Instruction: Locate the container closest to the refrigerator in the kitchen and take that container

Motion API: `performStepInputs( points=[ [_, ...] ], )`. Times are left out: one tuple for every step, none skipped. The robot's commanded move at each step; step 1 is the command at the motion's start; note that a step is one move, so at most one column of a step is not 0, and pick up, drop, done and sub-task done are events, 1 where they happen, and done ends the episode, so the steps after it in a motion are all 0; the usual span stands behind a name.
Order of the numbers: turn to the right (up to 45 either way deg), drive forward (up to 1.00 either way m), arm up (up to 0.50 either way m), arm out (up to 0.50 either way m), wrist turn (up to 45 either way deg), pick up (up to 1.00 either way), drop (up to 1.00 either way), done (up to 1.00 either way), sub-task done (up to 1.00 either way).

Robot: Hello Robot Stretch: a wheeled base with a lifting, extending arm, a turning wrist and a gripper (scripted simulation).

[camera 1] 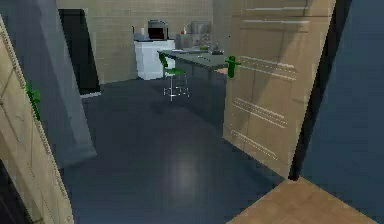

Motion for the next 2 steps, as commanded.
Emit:
performStepInputs(
  points=[
    [6.0, 0.00, 0.00, 0.00, 0.0, 0.00, 0.00, 0.00, 0.00],
    [0.0, 0.50, 0.00, 0.00, 0.0, 0.00, 0.00, 0.00, 0.00]
  ],
)
